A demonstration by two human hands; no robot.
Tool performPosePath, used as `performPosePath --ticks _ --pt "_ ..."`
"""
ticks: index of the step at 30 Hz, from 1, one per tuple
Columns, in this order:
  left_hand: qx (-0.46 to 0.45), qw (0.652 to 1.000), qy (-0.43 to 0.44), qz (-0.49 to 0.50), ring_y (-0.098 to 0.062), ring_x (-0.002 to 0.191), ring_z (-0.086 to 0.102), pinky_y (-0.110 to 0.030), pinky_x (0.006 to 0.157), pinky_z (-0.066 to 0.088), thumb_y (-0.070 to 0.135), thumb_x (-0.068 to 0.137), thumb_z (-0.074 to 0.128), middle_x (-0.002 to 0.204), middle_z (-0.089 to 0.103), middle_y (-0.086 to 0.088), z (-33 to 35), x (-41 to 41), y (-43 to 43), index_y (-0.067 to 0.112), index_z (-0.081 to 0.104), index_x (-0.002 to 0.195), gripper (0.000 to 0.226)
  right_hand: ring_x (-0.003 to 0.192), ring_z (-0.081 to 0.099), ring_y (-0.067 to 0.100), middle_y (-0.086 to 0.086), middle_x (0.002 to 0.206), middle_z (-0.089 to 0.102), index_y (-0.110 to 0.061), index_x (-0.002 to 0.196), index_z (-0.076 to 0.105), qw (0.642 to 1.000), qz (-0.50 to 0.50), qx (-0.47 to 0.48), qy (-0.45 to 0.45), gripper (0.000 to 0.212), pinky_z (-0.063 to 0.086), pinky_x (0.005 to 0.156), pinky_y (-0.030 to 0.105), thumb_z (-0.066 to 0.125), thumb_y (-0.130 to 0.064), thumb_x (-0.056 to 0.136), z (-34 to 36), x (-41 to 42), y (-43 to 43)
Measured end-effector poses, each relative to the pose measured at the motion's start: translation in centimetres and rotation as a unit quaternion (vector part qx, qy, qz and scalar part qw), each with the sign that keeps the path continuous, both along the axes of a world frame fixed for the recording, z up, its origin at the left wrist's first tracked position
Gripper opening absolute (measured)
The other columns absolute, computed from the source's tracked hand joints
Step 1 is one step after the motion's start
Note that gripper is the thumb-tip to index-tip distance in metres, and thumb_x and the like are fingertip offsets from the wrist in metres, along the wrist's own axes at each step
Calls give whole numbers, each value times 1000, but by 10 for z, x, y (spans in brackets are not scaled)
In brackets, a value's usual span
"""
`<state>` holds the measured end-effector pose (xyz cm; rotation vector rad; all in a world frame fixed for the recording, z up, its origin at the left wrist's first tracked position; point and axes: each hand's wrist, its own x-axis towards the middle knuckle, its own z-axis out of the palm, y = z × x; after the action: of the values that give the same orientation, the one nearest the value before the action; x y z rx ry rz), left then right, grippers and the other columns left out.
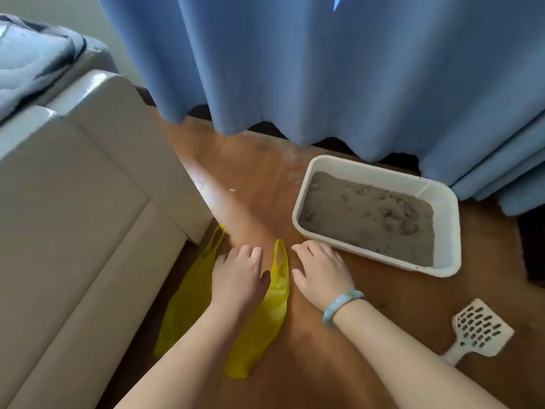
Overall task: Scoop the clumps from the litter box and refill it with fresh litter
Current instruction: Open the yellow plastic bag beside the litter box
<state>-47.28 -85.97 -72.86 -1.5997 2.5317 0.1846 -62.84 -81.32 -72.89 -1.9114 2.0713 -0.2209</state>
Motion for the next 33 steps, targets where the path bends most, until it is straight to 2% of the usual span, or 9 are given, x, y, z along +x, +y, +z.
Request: performPosePath --ticks 3,7,10,15,18,23,27,29,33 --pt "-4 1000 -11 1 -24 97 59 -35 72 42 43 82 56 102 63 1 -40 4 -10 21 59 106 33 121 42 23 -1 128 49 -21 128 46 999 32 29 12 42 38 98 36 51 -31 88 -39 -3 -18" --pt "-4 1000 -20 8 -24 111 51 -35 84 37 43 90 44 114 56 1 -60 14 -24 22 50 115 34 118 45 24 1 126 50 -20 128 47 998 50 32 19 41 40 95 37 51 -31 89 -61 -4 -28" --pt "17 999 -24 20 -24 114 48 -35 89 35 44 91 43 115 55 1 -68 15 -22 22 49 116 34 114 48 27 2 124 52 -19 130 48 997 70 31 0 44 41 90 38 55 -29 87 -71 7 -23" --pt "33 999 -21 11 -24 109 50 -35 89 32 44 90 42 108 56 0 -106 11 -18 21 48 104 27 113 48 27 1 123 52 -20 129 48 996 90 27 -2 43 41 91 39 55 -30 87 -100 19 -32" --pt "41 999 -19 -7 -23 112 48 -35 96 28 47 91 41 110 55 0 -129 16 -25 20 49 110 34 117 44 24 -2 128 48 -23 133 44 995 92 37 14 46 38 93 35 52 -34 89 -121 16 -43" --pt "102 991 -56 -64 -21 129 37 -38 112 11 54 92 37 132 47 -3 -162 32 -23 21 41 131 51 122 40 22 -3 132 44 -25 135 42 989 115 91 12 50 34 97 33 52 -38 88 -156 19 -37" --pt "132 981 -85 -116 -20 134 32 -43 115 -4 61 89 38 135 46 -5 -171 44 -21 18 40 133 61 129 33 20 -2 139 38 -27 137 39 980 157 118 17 54 28 104 33 54 -43 87 -169 22 -33" --pt "127 977 -102 -135 -21 132 36 -44 116 -5 57 87 45 130 51 -6 -170 44 -25 17 43 129 57 131 31 20 -3 141 36 -28 137 39 980 163 113 15 56 25 106 32 55 -44 87 -170 23 -37" --pt "90 983 -79 -139 -23 114 53 -38 116 0 30 92 43 111 62 -6 -167 41 -28 17 53 111 25 134 29 21 -1 141 38 -28 134 46 983 170 73 -2 55 22 108 32 60 -44 83 -171 27 -45"
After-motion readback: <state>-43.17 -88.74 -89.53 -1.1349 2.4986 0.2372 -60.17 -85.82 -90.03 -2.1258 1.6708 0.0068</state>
